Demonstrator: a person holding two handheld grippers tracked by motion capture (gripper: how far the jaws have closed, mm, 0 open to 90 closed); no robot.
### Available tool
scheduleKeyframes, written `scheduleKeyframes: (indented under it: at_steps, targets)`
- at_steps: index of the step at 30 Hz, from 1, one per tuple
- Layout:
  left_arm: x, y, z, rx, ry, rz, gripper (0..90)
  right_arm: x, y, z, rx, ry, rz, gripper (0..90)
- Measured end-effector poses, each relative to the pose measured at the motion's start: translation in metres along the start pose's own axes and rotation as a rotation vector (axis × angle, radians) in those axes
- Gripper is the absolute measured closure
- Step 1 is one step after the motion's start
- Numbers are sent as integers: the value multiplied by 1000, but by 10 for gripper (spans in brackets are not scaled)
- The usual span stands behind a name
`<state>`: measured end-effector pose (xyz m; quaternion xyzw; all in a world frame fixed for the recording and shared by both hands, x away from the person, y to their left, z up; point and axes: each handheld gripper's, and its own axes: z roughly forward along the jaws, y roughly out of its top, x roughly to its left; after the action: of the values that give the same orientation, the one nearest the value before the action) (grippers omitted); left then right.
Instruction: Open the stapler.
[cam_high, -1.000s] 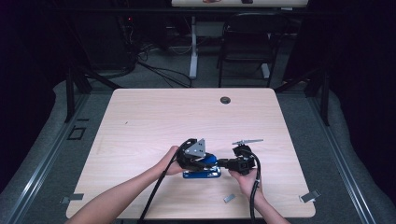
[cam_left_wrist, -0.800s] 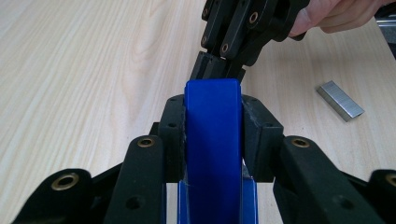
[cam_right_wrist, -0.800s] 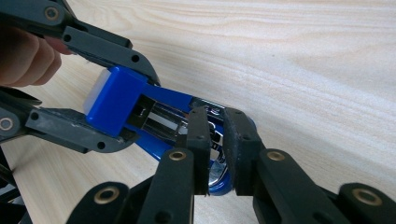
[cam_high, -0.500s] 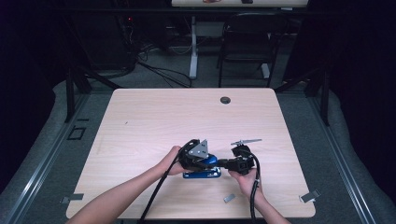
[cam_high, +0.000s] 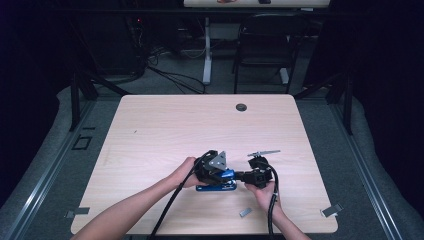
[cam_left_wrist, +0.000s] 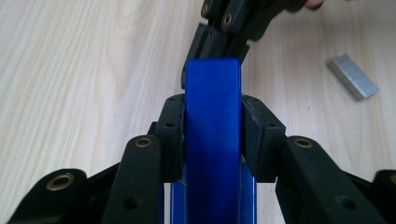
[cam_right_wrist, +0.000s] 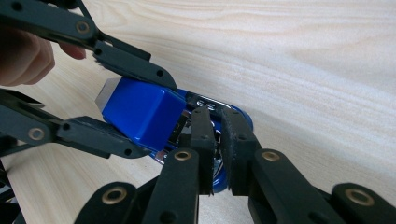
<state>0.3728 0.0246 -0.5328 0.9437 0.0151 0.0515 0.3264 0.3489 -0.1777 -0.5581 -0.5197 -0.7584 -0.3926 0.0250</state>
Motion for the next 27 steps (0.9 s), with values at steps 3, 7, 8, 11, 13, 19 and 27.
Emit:
scheduleKeyframes:
  at_steps: [3,7,8,11,13,19,27]
  targets:
    - [1,0,0,10,-7,-6,635,0,0,0,-2,7,2,846]
    - [-1,2,8,42,-13,-9,586,0,0,0,-1,5,7,847]
    - [-1,2,8,42,-13,-9,582,0,0,0,2,0,8,848]
    - [0,3,9,50,6,-13,646,1,0,0,2,-2,5,848]
    - [-2,4,10,45,24,-12,648,1,0,0,2,-3,4,848]
    - [-3,3,5,41,35,8,649,2,0,0,1,-13,-13,850]
    - [-4,-1,-11,-3,75,4,644,3,-1,1,-2,-27,-23,849]
